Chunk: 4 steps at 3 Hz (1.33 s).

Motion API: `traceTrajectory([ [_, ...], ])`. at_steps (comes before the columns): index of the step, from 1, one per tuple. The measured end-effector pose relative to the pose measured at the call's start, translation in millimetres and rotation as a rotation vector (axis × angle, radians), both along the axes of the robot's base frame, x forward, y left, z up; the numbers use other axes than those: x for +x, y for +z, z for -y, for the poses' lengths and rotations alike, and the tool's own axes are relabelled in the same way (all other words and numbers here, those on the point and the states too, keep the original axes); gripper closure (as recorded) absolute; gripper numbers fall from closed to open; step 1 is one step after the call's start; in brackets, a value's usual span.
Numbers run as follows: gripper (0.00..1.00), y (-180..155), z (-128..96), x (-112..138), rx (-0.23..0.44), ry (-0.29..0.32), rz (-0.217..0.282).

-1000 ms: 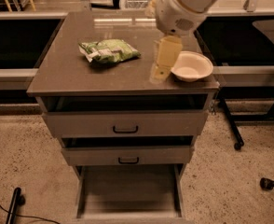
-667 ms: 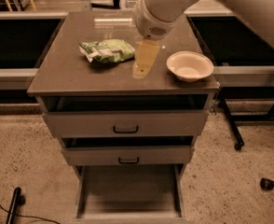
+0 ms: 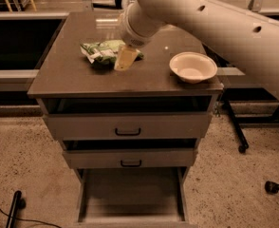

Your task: Place green jalapeno chip bag into bottom drawer

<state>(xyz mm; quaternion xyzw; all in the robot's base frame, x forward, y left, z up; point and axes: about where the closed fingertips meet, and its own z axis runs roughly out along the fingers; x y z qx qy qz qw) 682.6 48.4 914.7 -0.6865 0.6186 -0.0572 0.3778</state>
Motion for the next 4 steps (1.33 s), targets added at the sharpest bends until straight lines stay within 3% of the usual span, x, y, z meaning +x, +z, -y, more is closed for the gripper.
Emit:
traceTrajectory([
  [1,0.25,-21,-38,9,0.06,0.064,-0.046],
  [2,0.25,-38,-61,14,0.08,0.094,-0.082],
  [3,0.31,-54,-73,21,0.094,0.106,-0.103],
  [4,0.5,-62,-75,28,0.112,0.104,-0.103],
])
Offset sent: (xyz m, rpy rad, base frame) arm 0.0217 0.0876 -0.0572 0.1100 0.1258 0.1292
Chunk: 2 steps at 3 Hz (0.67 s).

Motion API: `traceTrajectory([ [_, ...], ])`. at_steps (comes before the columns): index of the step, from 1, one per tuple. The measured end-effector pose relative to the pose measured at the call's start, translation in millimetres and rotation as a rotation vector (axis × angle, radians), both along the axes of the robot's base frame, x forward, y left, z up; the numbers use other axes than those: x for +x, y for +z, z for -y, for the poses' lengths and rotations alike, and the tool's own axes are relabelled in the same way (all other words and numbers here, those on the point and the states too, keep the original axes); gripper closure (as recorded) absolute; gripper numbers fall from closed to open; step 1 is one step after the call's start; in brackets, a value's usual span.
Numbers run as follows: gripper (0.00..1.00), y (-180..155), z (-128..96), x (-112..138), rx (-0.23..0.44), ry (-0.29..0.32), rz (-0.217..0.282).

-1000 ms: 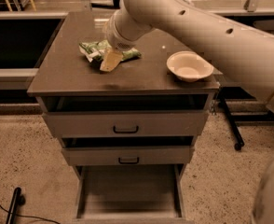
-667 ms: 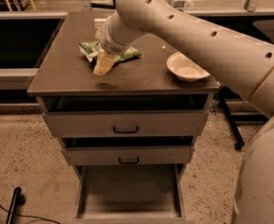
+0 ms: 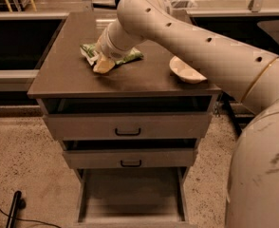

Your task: Place green jalapeno chip bag into bottom drawer

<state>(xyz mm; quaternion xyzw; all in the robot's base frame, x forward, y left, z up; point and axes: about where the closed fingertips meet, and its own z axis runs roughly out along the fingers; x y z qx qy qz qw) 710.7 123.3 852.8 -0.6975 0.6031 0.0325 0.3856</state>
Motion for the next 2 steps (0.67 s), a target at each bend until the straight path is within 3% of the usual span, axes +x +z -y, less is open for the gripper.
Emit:
traceTrajectory([
  [1,0.74,-1,3,0,0.016,0.005,0.011],
  [2,0.97,8,13,-8,0.076,0.032,0.01],
])
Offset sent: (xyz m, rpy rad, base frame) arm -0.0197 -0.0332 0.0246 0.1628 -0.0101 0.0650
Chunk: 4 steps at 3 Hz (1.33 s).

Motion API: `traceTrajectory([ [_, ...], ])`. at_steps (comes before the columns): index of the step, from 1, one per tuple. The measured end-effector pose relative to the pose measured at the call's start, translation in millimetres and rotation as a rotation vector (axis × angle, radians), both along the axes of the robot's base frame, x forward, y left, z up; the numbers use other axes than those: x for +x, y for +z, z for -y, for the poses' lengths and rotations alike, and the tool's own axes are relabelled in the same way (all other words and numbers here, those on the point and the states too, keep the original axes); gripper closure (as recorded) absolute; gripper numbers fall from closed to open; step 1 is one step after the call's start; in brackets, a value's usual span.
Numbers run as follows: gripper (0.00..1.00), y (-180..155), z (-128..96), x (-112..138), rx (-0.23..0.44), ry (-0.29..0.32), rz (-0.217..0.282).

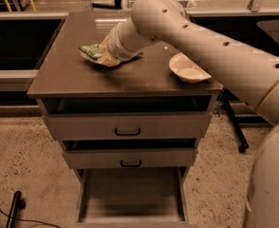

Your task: Place green jalapeno chip bag into bottom drawer

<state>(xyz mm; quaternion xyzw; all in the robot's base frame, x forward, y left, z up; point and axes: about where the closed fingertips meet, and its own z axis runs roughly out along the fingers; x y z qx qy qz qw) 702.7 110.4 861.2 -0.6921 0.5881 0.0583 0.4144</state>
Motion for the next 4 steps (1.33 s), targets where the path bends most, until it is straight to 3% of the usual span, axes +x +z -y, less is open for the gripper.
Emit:
traceTrajectory([
  [1,1.0,33,16,-29,0.072,0.088,0.015],
  [3,1.0,123,67,-146,0.059,0.263,0.081],
  [4,1.0,153,98,-195,0.07,0.299,0.097],
])
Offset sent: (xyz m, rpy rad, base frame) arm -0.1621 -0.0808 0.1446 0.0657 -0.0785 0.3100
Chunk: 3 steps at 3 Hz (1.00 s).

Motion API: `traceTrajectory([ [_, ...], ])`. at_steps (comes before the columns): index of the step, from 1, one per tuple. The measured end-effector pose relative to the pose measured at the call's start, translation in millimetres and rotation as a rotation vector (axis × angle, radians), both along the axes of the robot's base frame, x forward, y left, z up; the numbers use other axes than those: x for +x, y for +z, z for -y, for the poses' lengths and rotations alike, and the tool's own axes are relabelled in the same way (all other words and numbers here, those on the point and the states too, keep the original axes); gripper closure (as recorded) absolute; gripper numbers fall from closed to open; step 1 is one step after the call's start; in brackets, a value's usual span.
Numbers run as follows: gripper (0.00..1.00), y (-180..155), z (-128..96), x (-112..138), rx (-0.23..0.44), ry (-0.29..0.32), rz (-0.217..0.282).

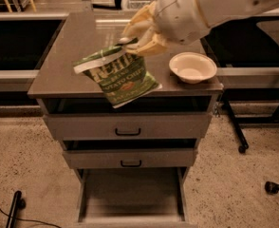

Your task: Place green jalapeno chip bag into bottom drawer

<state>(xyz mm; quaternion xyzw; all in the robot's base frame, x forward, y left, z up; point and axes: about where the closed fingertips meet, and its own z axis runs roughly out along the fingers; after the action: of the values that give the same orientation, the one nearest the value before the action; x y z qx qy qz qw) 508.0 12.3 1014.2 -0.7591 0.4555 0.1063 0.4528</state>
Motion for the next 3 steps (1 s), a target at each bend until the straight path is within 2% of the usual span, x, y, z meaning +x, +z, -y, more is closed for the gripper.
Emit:
traceTrajectory([
  [2,1.0,-2,-1,-2,0.019,-0.004,0.001],
  [3,1.0,-11,-16,-20,0.126,-0.023,-0.034],
])
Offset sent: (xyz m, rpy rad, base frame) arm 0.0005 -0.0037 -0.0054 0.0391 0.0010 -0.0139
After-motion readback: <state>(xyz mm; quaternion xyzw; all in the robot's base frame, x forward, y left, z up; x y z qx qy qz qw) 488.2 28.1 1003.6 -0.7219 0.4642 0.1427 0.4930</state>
